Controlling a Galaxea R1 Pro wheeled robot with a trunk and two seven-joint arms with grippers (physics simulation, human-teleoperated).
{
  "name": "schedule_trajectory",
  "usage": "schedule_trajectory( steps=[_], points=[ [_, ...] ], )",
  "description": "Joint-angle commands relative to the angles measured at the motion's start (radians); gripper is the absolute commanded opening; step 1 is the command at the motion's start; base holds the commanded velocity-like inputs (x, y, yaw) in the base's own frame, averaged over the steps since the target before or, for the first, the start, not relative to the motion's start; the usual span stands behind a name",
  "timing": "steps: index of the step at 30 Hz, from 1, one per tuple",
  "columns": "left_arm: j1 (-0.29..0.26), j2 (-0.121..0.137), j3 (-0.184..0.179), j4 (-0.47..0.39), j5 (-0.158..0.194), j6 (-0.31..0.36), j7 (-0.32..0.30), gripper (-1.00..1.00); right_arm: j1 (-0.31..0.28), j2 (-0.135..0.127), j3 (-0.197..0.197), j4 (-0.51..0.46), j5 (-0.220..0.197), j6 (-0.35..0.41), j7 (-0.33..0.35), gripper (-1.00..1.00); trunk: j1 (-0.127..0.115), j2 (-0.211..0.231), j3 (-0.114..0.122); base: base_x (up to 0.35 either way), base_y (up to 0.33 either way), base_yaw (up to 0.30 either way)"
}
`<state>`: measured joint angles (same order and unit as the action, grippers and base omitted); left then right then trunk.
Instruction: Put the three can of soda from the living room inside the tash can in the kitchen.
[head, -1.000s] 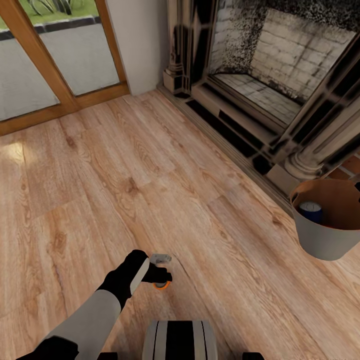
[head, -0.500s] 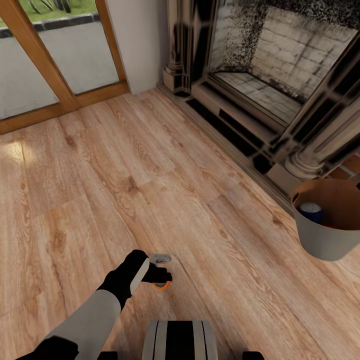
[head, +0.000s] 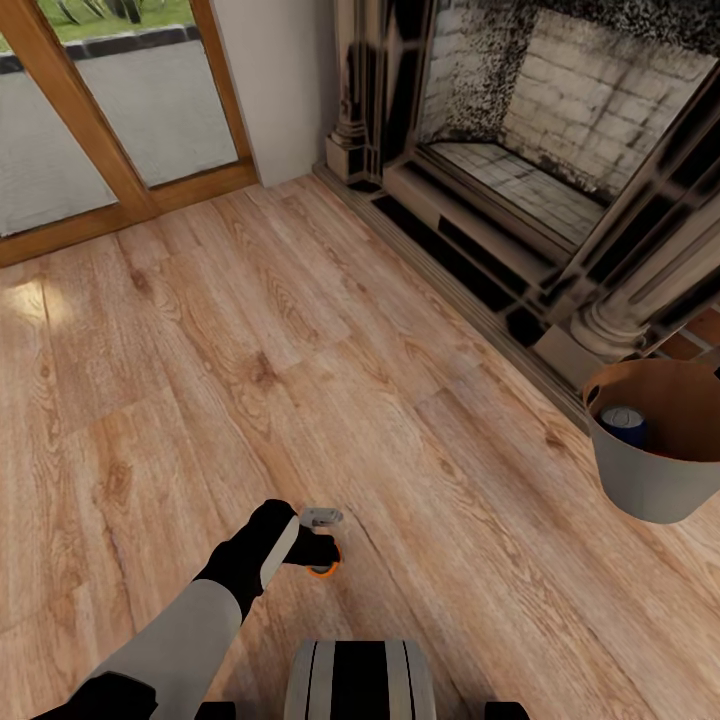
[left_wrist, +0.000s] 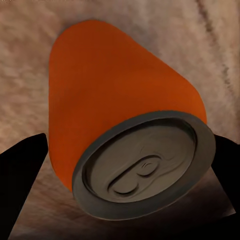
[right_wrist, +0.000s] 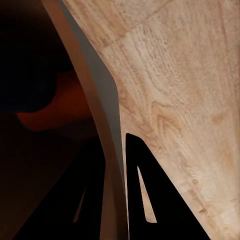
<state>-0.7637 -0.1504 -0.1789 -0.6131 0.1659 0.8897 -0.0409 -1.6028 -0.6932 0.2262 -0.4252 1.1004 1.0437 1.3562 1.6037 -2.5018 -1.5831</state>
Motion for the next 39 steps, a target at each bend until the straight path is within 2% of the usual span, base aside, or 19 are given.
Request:
schedule_trajectory(
  steps=[1, 4, 12, 39],
  points=[
    [0.000, 0.000, 0.000, 0.000, -0.003, 0.000, 0.000, -1.00, 0.000, 0.000, 0.001, 0.000, -0.002, 0.003, 0.003, -1.00, 0.000, 0.000, 0.000, 0.000, 0.000, 0.000],
    [0.001, 0.000, 0.000, 0.000, -0.003, 0.000, 0.000, -1.00, 0.000, 0.000, 0.002, 0.000, -0.001, 0.003, 0.003, -1.00, 0.000, 0.000, 0.000, 0.000, 0.000, 0.000],
    [0.001, -0.001, -0.001, 0.002, -0.003, 0.001, 0.001, -1.00, 0.001, 0.001, 0.001, 0.000, -0.001, 0.003, 0.003, -1.00, -0.004, 0.002, 0.031, 0.000, 0.000, 0.000],
    [0.000, -0.003, -0.001, 0.003, -0.004, 0.002, -0.001, -1.00, 0.005, -0.006, -0.010, 0.010, -0.002, 0.003, 0.004, -1.00, -0.107, 0.191, 0.116, 0.000, 0.000, 0.000]
  ],
)
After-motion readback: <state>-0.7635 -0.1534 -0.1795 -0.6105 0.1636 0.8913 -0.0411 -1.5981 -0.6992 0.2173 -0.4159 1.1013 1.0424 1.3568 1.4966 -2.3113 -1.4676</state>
